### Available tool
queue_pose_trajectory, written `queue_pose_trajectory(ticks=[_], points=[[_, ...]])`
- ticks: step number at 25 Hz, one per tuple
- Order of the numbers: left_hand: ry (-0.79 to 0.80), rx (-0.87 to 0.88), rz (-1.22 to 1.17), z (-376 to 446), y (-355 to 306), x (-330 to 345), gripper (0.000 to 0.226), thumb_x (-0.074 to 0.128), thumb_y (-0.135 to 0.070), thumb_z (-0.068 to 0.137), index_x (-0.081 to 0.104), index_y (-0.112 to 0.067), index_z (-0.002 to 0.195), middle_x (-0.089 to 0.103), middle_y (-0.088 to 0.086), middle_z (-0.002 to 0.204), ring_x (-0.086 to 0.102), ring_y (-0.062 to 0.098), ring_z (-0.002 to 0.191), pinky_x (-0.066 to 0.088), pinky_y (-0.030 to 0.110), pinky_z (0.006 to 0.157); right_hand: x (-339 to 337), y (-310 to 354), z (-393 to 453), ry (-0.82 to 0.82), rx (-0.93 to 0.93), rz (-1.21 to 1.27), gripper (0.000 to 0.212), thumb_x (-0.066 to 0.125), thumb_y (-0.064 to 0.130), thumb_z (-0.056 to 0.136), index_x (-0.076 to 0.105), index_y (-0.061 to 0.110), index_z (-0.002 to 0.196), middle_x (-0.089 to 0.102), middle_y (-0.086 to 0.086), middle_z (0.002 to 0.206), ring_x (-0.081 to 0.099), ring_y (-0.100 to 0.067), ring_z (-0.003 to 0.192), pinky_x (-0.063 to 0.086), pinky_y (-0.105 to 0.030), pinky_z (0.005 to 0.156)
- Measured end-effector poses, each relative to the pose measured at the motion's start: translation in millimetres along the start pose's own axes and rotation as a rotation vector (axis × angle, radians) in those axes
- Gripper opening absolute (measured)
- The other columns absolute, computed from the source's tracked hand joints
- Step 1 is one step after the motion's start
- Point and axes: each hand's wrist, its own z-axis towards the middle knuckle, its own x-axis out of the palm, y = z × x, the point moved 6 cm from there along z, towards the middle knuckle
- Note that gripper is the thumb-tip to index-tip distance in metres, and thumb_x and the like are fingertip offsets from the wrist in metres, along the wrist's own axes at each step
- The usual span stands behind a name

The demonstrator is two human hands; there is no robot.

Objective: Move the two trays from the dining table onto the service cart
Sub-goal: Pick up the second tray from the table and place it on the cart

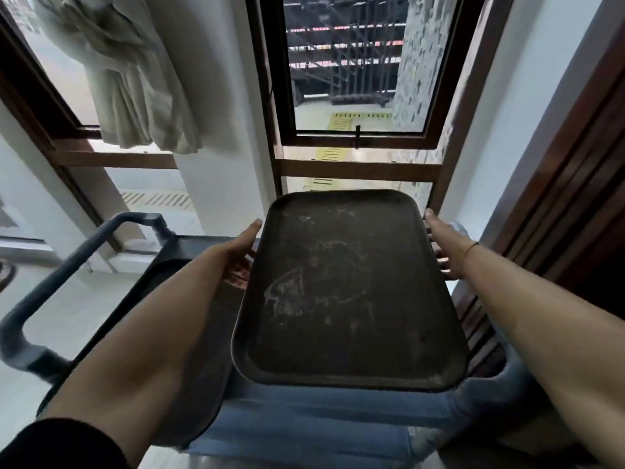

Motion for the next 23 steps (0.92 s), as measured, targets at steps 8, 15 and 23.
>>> queue_pose_trajectory(ticks=[8, 15, 23], points=[[0.151, -0.120, 0.074, 47.0, 51.3, 49.2, 0.106, 0.031, -0.096, 0.067, 0.065, -0.001, 0.101, 0.065, 0.011, 0.068, 0.064, 0.025, 0.059, 0.057, 0.035, 0.060, 11.0, -76.7, 32.4, -0.020, 0.128, -0.016, 0.075, 0.035, 0.084, 0.079, 0.062, 0.020, 0.108, 0.063, -0.004, 0.096, 0.059, -0.023, 0.090, 0.047, -0.036, 0.078], [0.189, -0.226, 0.078, 73.1, 94.1, 76.9, 0.098, 0.032, -0.094, 0.070, 0.063, -0.004, 0.092, 0.062, 0.013, 0.073, 0.064, 0.027, 0.055, 0.057, 0.035, 0.050, 26.4, -132.0, 58.3, -0.004, 0.190, -0.021, 0.084, 0.036, 0.080, 0.083, 0.062, 0.011, 0.122, 0.064, -0.006, 0.098, 0.059, -0.022, 0.080, 0.047, -0.032, 0.068], [0.223, -0.288, -0.031, 85.1, 116.3, 103.2, 0.108, 0.036, -0.092, 0.072, 0.055, -0.001, 0.126, 0.060, 0.021, 0.119, 0.062, 0.036, 0.104, 0.060, 0.046, 0.078, 27.1, -163.0, 73.3, -0.029, 0.196, -0.051, 0.076, 0.039, 0.072, 0.089, 0.060, 0.008, 0.123, 0.062, -0.012, 0.121, 0.058, -0.028, 0.098, 0.043, -0.037, 0.083]])
